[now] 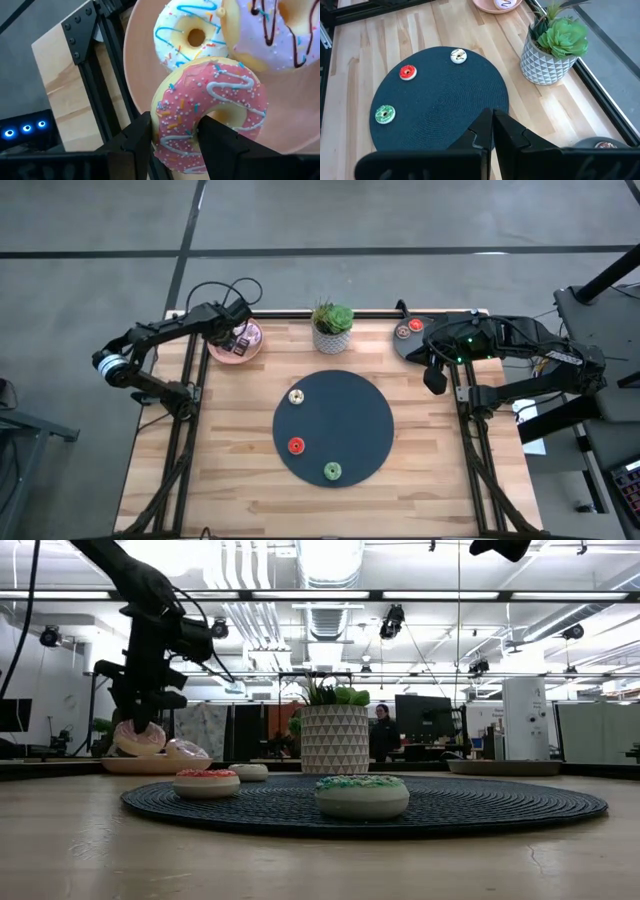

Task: Pick & Place donuts
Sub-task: Put the large pink donut on the pink plate

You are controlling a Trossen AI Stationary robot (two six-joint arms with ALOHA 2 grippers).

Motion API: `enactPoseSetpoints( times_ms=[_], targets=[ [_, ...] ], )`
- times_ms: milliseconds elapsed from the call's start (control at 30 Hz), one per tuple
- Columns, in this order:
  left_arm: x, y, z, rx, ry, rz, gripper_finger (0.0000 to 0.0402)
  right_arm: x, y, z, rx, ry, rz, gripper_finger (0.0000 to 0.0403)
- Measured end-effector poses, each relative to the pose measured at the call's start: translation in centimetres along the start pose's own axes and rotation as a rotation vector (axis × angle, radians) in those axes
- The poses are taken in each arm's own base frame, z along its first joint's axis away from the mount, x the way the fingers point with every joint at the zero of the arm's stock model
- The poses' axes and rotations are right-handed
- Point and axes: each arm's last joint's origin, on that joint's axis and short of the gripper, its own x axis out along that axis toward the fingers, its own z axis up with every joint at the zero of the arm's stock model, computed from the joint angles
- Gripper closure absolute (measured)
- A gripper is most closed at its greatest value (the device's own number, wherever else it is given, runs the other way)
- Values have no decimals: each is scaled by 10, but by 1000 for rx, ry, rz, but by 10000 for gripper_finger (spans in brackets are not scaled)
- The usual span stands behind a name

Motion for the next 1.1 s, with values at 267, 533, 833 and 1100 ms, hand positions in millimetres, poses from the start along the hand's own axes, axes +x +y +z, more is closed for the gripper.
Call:
enactPoseSetpoints(
  times_ms=[267, 533, 833, 1100],
  targets=[
    [11, -3, -7, -15, 7, -7, 275, 0, 0, 0, 0, 0, 0, 394],
    [16, -7, -8, -34, -6, -46, 275, 0, 0, 0, 0, 0, 0, 394],
    [21, -8, -12, -27, 1, -50, 275, 0, 0, 0, 0, 0, 0, 394],
    [22, -9, -13, -16, 6, -70, 269, 0, 0, 0, 0, 0, -1, 394]
  ],
)
